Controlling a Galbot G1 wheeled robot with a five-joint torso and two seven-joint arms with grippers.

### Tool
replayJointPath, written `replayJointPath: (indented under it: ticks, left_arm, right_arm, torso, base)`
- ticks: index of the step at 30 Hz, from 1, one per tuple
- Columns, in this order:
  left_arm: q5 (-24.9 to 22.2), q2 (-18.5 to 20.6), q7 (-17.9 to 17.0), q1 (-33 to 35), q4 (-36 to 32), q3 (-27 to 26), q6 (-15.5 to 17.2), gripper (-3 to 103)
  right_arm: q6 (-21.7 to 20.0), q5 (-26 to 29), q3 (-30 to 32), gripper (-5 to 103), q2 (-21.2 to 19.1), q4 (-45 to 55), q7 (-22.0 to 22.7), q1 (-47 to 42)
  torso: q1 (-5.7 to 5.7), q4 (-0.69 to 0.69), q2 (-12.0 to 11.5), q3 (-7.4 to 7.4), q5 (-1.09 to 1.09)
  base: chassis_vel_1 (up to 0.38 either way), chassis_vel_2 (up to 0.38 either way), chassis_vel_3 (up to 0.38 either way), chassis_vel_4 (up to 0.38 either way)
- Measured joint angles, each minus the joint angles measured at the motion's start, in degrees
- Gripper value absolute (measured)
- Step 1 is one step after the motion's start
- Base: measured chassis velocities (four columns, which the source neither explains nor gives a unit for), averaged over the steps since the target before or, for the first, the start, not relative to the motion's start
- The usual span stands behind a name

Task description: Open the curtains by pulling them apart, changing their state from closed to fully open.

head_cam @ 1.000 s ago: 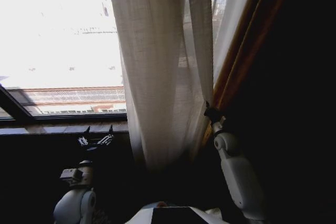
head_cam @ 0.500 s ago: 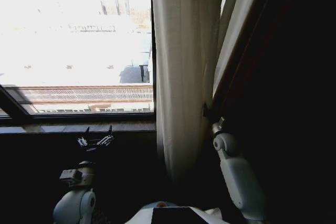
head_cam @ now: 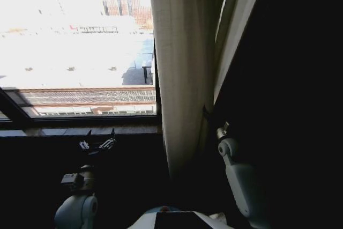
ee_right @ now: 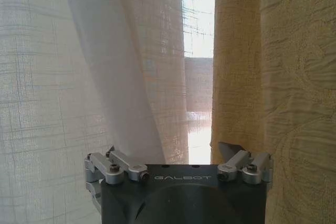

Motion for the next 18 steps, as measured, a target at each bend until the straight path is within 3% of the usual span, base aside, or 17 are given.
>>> replayJointPath:
  ticks: [6,18]
  left_arm:
    - [0.06,0.00,0.00,0.07,0.12,0.00,0.00,100]
    - [0.13,-0.22,0.00,-0.05,0.21,0.18,-0.01,100]
  right_arm:
    - [-0.51,0.02,-0.09,100,-0.16,1.29,-0.42,-1.50]
    - [-1.43,-0.16,-0.57,100,-0.01,2.96,-0.62,-2.68]
  torso:
    - [0.00,0.00,0.00,0.00,-0.01]
    - [0.01,0.00,0.00,0.00,-0.01]
  base:
    - [0.000,0.000,0.000,0.000]
    - [0.018,-0.015,-0.015,0.019]
